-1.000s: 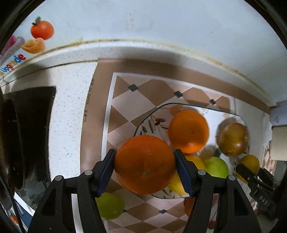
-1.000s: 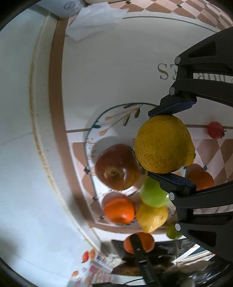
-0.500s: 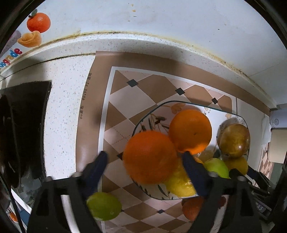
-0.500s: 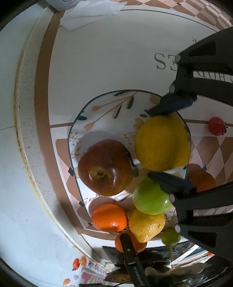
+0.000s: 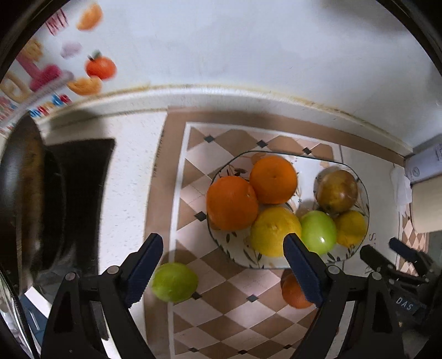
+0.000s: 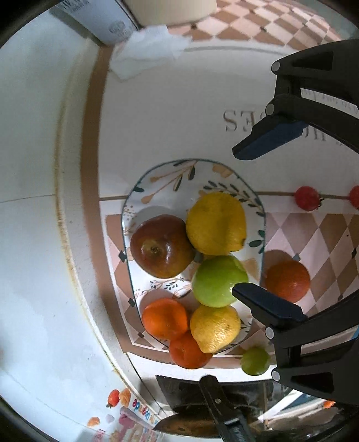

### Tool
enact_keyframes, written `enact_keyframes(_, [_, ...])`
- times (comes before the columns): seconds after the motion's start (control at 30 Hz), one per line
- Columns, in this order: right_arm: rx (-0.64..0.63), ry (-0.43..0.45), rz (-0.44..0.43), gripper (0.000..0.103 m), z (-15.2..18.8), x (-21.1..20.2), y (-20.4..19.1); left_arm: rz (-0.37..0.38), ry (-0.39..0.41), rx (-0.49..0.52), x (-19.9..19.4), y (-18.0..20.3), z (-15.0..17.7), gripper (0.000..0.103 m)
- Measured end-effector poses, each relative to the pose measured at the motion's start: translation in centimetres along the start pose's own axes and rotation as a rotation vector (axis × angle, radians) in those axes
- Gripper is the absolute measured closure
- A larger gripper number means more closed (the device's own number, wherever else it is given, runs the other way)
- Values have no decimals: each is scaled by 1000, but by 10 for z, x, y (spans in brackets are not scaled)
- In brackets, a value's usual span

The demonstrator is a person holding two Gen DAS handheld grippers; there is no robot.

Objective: Organize fruits
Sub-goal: 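Open both tools and lift them away from the plate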

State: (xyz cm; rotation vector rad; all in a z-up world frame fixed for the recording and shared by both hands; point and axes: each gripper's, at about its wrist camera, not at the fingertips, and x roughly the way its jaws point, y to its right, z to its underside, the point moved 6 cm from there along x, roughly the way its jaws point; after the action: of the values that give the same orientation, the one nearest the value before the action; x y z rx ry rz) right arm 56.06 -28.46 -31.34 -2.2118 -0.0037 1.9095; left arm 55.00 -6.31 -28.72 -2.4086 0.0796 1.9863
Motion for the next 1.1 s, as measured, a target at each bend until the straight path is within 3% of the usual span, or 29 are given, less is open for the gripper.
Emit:
enact_keyframes(0.23, [-35, 98, 51, 10, 22, -48, -10, -41, 138, 52, -52, 4, 23, 14])
enact_keyframes(0.77, [-33, 269, 74, 10, 94, -155, -17, -10, 378, 63, -144, 8, 87, 14])
enact_keyframes(1.1, [-36, 373, 64, 10, 125, -213, -25, 17, 440, 73, -176, 10, 113, 14])
